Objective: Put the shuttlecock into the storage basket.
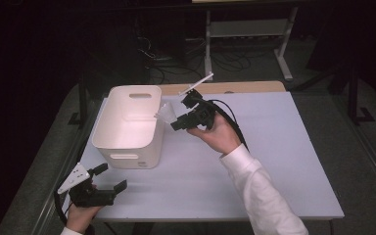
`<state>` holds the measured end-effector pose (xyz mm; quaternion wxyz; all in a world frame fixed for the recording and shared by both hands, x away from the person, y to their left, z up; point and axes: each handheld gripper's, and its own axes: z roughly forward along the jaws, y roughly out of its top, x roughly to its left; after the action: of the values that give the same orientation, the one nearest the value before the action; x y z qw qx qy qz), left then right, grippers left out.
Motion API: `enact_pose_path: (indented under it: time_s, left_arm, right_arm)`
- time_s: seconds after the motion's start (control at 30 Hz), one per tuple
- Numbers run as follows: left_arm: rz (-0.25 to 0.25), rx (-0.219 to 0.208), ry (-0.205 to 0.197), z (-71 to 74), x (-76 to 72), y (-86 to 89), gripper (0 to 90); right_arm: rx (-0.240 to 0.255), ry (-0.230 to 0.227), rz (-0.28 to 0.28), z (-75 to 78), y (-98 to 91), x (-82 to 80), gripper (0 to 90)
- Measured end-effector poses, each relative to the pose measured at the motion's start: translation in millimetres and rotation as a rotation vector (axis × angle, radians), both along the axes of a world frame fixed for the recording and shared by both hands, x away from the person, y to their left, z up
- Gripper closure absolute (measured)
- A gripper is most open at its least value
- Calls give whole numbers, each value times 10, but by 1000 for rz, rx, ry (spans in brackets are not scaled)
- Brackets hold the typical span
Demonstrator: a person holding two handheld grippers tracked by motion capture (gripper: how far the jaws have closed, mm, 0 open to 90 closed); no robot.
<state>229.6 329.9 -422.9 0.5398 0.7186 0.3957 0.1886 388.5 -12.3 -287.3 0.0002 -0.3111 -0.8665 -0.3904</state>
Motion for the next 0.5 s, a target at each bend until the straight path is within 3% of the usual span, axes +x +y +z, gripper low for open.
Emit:
enact_pose_path:
  time_s: [0.5]
  left_arm:
    - [-5,5,-4,-1,3,5,0]
  right_arm:
    - [0,-6,14,19,166,68,634]
